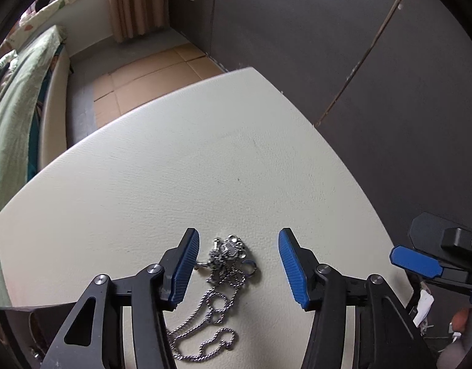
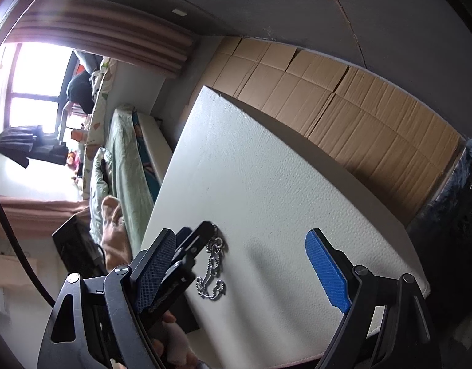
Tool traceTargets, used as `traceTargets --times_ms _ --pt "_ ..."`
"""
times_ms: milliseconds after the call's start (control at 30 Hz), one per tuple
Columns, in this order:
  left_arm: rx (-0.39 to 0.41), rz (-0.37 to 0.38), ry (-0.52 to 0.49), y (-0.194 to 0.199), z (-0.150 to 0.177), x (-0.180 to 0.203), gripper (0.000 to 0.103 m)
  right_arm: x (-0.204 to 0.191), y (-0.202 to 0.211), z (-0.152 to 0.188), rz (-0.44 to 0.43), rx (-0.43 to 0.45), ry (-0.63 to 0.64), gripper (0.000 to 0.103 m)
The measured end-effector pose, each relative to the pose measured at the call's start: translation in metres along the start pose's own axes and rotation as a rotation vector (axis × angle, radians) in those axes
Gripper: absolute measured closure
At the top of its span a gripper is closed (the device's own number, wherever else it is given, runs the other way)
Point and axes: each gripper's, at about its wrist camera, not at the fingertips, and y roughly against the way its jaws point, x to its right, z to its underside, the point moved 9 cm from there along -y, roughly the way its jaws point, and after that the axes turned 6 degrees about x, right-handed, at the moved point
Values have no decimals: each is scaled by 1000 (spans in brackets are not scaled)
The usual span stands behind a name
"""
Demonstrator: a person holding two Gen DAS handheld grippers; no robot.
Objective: Organize jewelry
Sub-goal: 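Move the left gripper over the silver chain necklace, then close the left gripper on the silver chain pendant and lift it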
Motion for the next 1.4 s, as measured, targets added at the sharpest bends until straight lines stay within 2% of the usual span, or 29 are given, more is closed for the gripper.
traceTargets --times_ms 67,100,133,167,233,333,500,667,733,800,867,900,933,967,1000,1100,1167,1200,1333,1367,1400 --pt "-10 4 2 -5 1 1 61 -2 -2 1 -2 -6 3 15" --pt "-20 -2 13 -8 2 -2 74 -2 -2 2 -3 -11 4 15" --pt "-15 -9 24 -8 0 -5 81 -2 -3 3 -6 -15 3 15" --pt "-10 -2 36 -7 -1 -7 83 -2 -4 4 -10 -19 2 15" --pt "-4 15 71 -4 -2 -12 98 -1 -4 5 -8 -21 0 15" --pt "5 35 128 0 -3 -24 99 2 -4 3 -6 -21 -9 15" --pt "19 56 156 7 -4 -28 102 0 -9 7 -2 -34 -4 15" --pt "29 76 126 15 -4 -19 101 -3 -13 11 -6 -48 3 15" --pt "-19 105 116 11 3 -12 101 -2 -11 11 -8 -49 1 15" --pt "-14 118 116 11 5 -9 100 -3 -12 11 -10 -48 0 15" --pt "-8 84 94 10 6 -9 89 -1 -10 10 -17 -46 -13 15" --pt "-7 73 88 9 5 -10 64 1 -9 9 -24 -44 -24 15" --pt "-4 73 90 9 5 -10 26 4 -7 6 -27 -39 -37 15" --pt "2 75 91 9 4 -10 11 7 -5 4 -26 -29 -50 15" --pt "15 74 89 10 2 -9 5 10 -2 2 -23 -19 -59 15" --pt "31 54 84 12 -1 -9 6 12 -1 1 -23 -15 -64 15" --pt "31 28 82 9 -2 -12 14 10 -3 2 -25 -25 -57 15" --pt "24 8 69 7 -1 -12 20 10 -4 3 -27 -30 -55 15" --pt "4 -61 -5 -5 8 -12 35 8 -7 5 -31 -40 -51 15" --pt "8 -83 -18 -4 9 -13 40 9 -7 5 -30 -41 -49 15" --pt "8 -120 -31 -3 9 -16 50 9 -7 4 -29 -39 -49 15"
